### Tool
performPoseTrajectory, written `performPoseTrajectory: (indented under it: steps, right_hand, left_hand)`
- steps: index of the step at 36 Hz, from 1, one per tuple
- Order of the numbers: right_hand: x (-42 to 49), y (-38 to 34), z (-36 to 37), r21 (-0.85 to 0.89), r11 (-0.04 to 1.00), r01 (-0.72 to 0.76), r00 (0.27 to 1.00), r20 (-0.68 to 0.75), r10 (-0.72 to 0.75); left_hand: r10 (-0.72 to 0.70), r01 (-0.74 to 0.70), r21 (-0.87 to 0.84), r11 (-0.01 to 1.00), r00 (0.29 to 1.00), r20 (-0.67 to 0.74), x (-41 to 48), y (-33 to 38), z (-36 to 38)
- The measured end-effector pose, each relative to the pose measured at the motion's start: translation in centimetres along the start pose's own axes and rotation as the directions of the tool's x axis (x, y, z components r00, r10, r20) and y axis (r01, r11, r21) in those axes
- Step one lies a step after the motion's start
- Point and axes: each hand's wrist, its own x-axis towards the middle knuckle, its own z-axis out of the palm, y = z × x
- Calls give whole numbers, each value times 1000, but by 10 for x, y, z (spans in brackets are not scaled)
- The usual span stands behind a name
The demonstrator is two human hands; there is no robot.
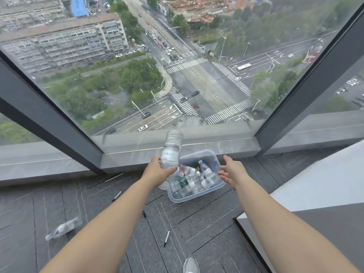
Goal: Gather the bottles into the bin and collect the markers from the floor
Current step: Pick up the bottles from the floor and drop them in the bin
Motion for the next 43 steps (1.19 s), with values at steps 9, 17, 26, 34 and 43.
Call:
performPoseTrajectory:
  steps: [9, 17, 26, 34, 43]
  right_hand:
    - [0, -3, -16, 20, 1000, 18, 1000, -14, -17]
    - [-1, -5, -34, 7, 999, 43, 998, -51, -42]
    - [-2, 7, -23, -87, 996, 25, 1000, -1, -25]
    - [-17, 10, 18, -157, 986, 49, 995, 91, -34]
    - [-56, 35, 80, -281, 954, 104, 971, 235, -37]
  left_hand:
    - [55, -54, -8, 999, 994, 91, 3, 22, 15]
    - [134, -145, 199, 969, 989, 70, 11, 38, 26]
    - [12, -4, 173, 985, 999, -47, -7, -14, 8]
    - [-98, 108, 56, 993, 983, -155, -36, -61, -27]
    - [-195, 188, -53, 981, 944, -266, -93, -124, -66]
